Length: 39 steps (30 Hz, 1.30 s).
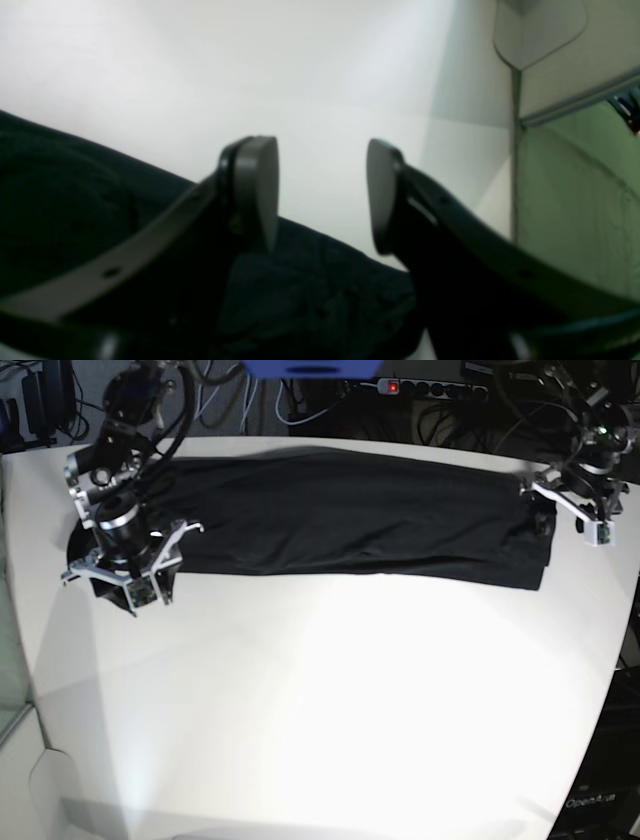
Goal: Fold the T-shirt properly
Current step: 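Lower the left gripper and grasp the shirt end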
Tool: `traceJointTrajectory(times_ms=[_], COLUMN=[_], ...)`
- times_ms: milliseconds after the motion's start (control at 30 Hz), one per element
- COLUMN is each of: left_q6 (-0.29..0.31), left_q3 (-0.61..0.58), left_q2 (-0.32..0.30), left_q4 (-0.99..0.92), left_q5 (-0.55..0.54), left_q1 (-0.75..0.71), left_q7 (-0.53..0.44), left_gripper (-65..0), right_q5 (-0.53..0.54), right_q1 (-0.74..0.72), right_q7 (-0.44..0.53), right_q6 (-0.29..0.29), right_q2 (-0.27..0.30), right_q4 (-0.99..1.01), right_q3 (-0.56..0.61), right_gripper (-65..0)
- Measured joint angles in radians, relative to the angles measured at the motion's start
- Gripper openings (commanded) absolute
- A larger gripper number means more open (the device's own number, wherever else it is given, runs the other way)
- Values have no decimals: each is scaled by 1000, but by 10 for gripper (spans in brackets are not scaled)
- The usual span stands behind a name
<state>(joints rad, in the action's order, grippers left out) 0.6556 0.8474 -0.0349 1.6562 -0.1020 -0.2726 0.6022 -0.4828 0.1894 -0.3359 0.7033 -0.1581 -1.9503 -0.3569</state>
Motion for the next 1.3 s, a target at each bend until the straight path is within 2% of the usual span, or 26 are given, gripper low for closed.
traceJointTrajectory(times_ms=[433,733,1067,1100,1167,1300], left_q6=[0,0,0,0,0,12], left_q3=[-10,-54,-60,-60,-60,-64], left_q2=[-3,-52,-53,-54,-53,-51], left_q4=[-138,-231,-241,-241,-242,-245], left_q5=[-7,-18,-19,-19,-21,-33], left_q1=[52,84,84,84,84,84], left_q7=[-8,-30,-43,-42,-43,-42], left_gripper=[-207,-207,-216,-233,-308,-553], right_q5=[0,0,0,0,0,0], right_q1=[0,0,0,0,0,0], right_q7=[0,0,0,0,0,0], right_q6=[0,0,0,0,0,0], right_q2=[0,0,0,0,0,0], right_q4=[0,0,0,0,0,0], right_q3=[0,0,0,0,0,0], right_gripper=[-359,-359,-359,-359,-359,-359])
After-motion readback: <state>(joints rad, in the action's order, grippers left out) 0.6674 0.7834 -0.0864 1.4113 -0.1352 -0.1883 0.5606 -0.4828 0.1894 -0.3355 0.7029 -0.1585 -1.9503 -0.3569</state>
